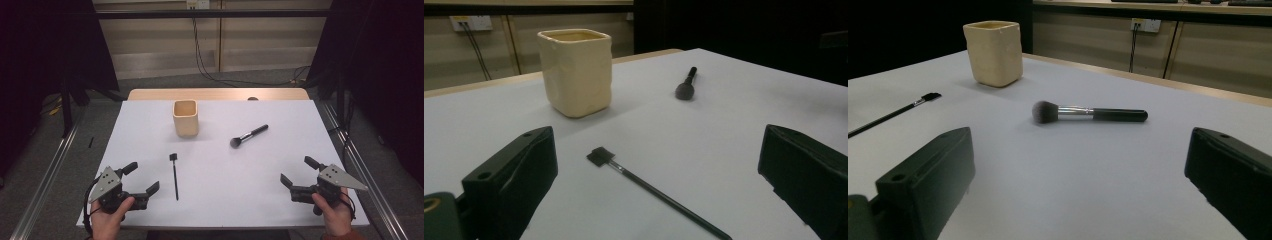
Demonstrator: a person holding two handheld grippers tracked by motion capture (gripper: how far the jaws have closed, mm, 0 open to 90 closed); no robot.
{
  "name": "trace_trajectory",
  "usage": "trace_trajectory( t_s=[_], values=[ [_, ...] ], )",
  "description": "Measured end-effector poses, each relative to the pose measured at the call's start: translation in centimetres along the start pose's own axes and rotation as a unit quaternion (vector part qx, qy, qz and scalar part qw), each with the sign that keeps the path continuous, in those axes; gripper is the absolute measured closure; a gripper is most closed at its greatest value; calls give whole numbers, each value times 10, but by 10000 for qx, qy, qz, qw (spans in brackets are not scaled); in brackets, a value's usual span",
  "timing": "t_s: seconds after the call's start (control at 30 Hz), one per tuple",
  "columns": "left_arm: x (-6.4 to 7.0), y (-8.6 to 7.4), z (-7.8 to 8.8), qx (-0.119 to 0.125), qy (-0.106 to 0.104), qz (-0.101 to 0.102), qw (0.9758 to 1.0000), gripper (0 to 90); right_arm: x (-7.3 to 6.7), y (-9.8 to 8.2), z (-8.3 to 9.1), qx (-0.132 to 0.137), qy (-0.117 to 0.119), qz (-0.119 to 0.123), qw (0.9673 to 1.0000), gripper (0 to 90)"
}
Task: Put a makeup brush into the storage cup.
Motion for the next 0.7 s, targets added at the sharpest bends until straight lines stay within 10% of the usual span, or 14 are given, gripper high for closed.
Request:
trace_trajectory(
  t_s=[0.7],
  values=[
    [12,9,-5,-154,-203,21,9997,25,-6,-7,-9,-187,180,-72,9996,0]
  ],
)
Point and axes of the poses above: each handheld gripper's, and its own axes: z roughly backward along the jaws, y roughly out of its top, x roughly to its right, the point moved 8 cm from there along -z, roughly forward along the jaws, and after that the axes turned 4 degrees about z, right-handed, at the moved point
